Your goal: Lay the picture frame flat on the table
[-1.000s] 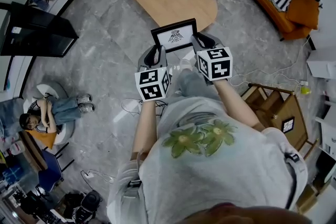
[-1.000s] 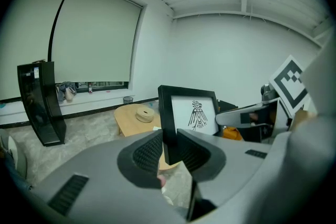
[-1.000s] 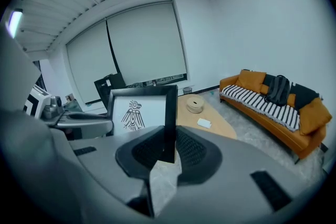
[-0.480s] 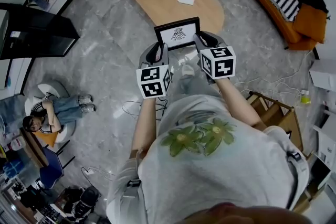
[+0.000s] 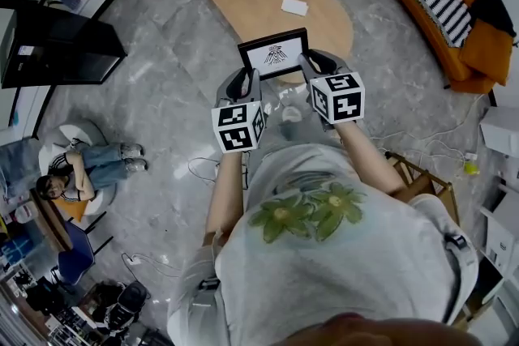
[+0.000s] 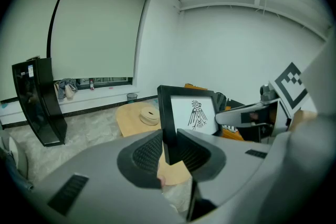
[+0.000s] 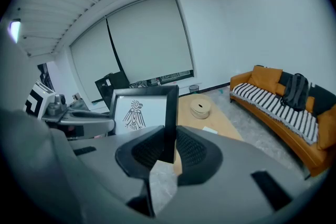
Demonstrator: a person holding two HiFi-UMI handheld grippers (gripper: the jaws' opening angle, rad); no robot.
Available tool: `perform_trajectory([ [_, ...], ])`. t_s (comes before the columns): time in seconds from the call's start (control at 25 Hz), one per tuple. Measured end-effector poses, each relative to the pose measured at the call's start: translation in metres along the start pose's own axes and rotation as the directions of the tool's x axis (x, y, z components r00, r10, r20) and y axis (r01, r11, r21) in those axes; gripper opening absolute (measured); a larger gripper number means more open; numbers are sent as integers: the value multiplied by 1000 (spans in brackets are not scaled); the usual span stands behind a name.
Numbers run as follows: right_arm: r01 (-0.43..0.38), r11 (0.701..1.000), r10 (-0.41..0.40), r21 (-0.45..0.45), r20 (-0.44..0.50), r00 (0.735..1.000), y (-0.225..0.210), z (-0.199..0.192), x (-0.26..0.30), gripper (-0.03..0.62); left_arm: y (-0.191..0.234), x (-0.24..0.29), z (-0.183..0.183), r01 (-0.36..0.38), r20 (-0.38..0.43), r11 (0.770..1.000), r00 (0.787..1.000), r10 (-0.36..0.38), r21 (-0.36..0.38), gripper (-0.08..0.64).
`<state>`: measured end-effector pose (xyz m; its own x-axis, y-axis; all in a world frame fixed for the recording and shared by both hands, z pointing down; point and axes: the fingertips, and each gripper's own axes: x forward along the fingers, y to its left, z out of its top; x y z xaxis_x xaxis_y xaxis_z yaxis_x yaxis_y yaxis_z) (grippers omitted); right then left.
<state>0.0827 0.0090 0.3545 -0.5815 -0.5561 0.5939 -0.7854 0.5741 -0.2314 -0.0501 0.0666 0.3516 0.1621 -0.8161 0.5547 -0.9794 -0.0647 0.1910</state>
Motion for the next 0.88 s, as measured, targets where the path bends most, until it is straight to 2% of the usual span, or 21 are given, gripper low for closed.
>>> perform_trajectory([
  [0.44,-13,1000,13,-8,-37,999,-8,-3,18,75,6,17,-7,-4,-33,1000,999,3,-29,97],
  [0.88,-7,1000,8,11,-90,996,-22,-14,37,77,10,44,-20,25,-94,998,995,-31,-63,98],
])
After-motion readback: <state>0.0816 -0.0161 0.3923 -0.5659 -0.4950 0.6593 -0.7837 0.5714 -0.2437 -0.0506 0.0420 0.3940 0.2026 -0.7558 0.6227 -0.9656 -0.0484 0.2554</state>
